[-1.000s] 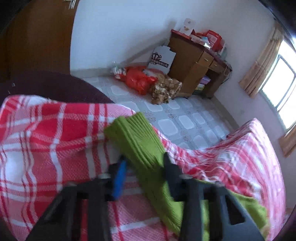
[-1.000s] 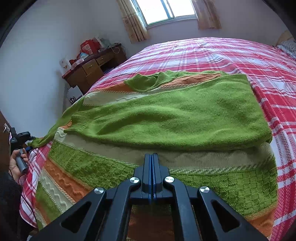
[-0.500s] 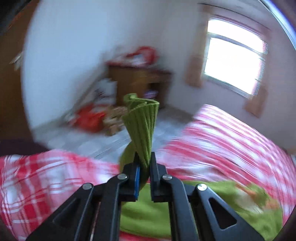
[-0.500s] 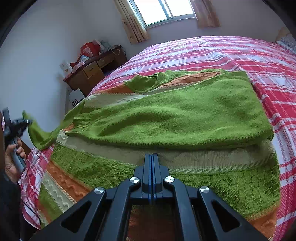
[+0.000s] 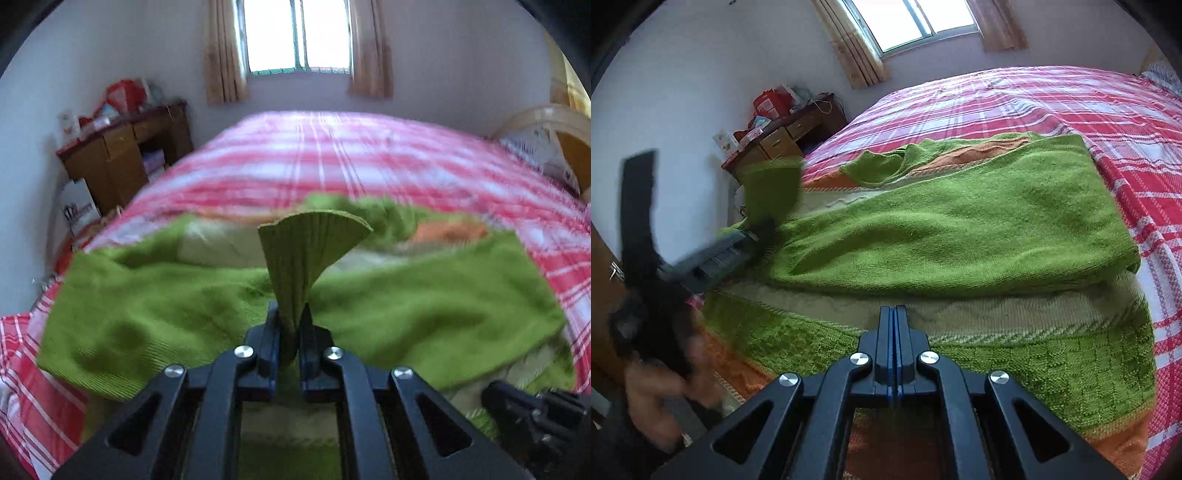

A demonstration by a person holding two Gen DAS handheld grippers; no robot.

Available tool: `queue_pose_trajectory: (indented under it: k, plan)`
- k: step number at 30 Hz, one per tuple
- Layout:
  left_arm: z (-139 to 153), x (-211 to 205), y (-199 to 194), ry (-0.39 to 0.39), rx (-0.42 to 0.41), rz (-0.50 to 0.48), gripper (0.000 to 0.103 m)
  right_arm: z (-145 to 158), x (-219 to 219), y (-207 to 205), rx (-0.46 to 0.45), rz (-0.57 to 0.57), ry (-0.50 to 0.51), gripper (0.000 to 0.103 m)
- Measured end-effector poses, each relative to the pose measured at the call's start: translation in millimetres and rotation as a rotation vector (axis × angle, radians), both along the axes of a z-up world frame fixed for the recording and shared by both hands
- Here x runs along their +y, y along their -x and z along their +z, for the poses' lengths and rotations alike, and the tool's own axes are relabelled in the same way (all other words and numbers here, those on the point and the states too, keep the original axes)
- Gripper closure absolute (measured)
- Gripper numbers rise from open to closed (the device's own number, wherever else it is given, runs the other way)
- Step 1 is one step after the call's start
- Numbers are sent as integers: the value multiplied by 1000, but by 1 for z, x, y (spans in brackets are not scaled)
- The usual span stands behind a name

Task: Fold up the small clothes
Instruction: 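Lay the sleeve across the sweater body and open the left tool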

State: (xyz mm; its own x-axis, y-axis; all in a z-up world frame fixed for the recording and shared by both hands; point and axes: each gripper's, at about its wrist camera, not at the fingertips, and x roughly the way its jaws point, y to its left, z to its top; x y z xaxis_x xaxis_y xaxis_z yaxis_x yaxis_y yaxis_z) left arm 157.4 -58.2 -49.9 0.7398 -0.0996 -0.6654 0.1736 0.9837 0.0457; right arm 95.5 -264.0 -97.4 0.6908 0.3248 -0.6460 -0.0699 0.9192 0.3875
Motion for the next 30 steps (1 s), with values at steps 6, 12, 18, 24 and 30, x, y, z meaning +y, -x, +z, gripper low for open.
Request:
queue_pose_trajectory:
  k: [6,12,18,24,30]
  plan:
    - [6,28,19,37,28,1,29,-2,-4,0,3,-2,-29,102]
    - [-3,109,50,189,-34,184,22,-3,-12,-5,40,-9,-109,102]
    - [-30,153,52,304,-19,311,19,26,-9,-23,57,18,-311,102]
    - [-34,136,45,257,-15,282,6,37,29,-82,84,116,-340,100]
    - [-35,154,53,362,-34,242,1,19,38,-97,92,122,-598,100]
